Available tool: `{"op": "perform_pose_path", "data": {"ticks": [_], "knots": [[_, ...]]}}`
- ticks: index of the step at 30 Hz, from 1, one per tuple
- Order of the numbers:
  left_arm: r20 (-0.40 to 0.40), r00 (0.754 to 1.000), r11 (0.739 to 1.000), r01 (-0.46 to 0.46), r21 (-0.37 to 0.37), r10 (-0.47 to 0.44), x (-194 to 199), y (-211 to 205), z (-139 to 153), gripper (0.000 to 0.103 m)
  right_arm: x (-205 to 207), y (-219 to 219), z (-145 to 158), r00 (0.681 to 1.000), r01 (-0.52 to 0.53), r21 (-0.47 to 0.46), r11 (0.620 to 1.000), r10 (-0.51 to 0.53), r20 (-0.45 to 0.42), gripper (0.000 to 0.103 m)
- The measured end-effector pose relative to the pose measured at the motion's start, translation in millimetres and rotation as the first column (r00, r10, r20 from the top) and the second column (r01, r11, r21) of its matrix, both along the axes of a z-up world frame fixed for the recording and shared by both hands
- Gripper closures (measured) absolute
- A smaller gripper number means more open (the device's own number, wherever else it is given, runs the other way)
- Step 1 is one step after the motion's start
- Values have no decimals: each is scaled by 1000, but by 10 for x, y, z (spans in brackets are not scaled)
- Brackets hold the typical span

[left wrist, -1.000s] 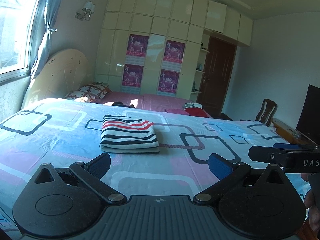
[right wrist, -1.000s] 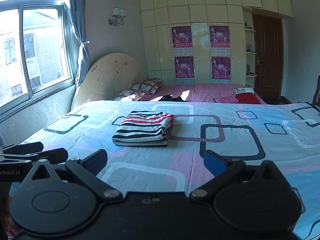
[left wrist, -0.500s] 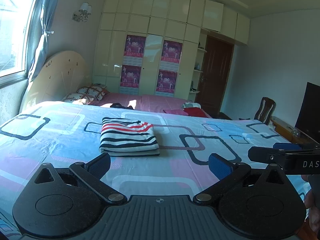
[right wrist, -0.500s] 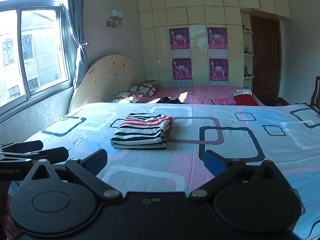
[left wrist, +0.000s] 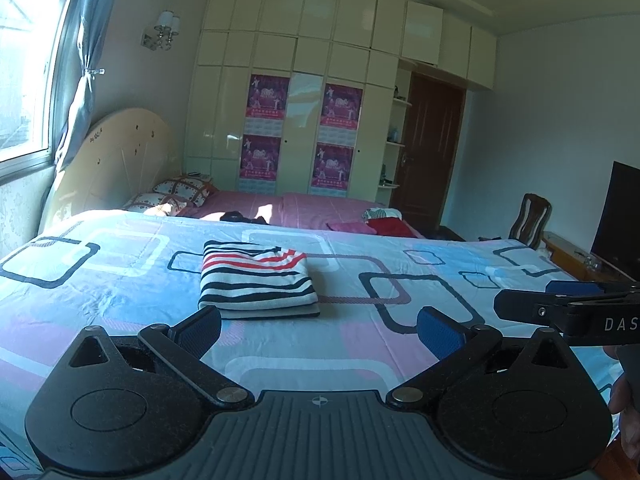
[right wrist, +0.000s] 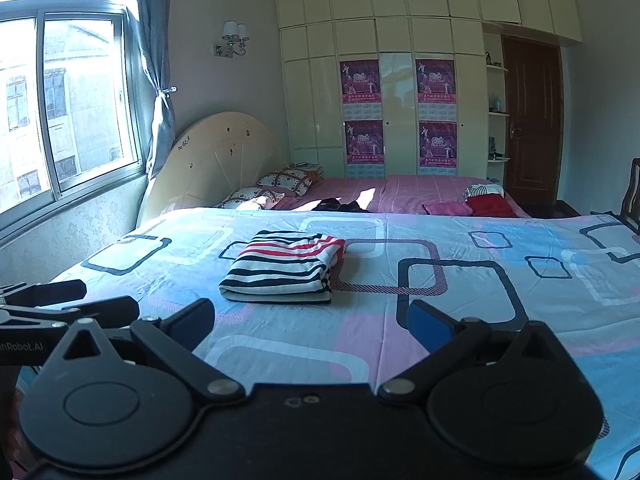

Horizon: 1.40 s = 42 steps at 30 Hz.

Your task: Fold small clothes

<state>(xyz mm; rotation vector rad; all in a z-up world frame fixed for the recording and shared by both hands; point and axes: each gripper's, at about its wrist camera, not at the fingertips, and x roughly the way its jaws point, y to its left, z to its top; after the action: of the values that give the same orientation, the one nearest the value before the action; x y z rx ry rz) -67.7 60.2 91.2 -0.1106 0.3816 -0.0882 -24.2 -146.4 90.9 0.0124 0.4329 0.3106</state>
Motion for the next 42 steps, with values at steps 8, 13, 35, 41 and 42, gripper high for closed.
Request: {"op": "perform_pose_path", "data": {"ticks": [8, 13, 35, 41, 42], "knots": [[6, 1000, 1000, 1, 5, -1, -12, -5, 16, 0, -9, -4, 14, 1000, 0, -5, 1000, 0, 6, 0], [16, 1000, 1000, 8, 10, -9, -17, -37, 35, 0, -22, -12, 48, 1000, 3, -9, 1000, -3, 20, 0], [26, 1000, 1000, 0, 3, 0, 13, -48, 57, 0, -16, -42, 13, 1000, 16, -36, 999, -15, 18, 0], [18, 1000, 1000, 13, -1, -13, 29, -50, 62, 0, -10, -42, 11, 1000, 15, -36, 999, -14, 21, 0], [17, 1000, 1000, 14, -5, -14, 29, -51, 63, 0, 1, -45, 12, 1000, 14, -37, 999, -13, 21, 0]]}}
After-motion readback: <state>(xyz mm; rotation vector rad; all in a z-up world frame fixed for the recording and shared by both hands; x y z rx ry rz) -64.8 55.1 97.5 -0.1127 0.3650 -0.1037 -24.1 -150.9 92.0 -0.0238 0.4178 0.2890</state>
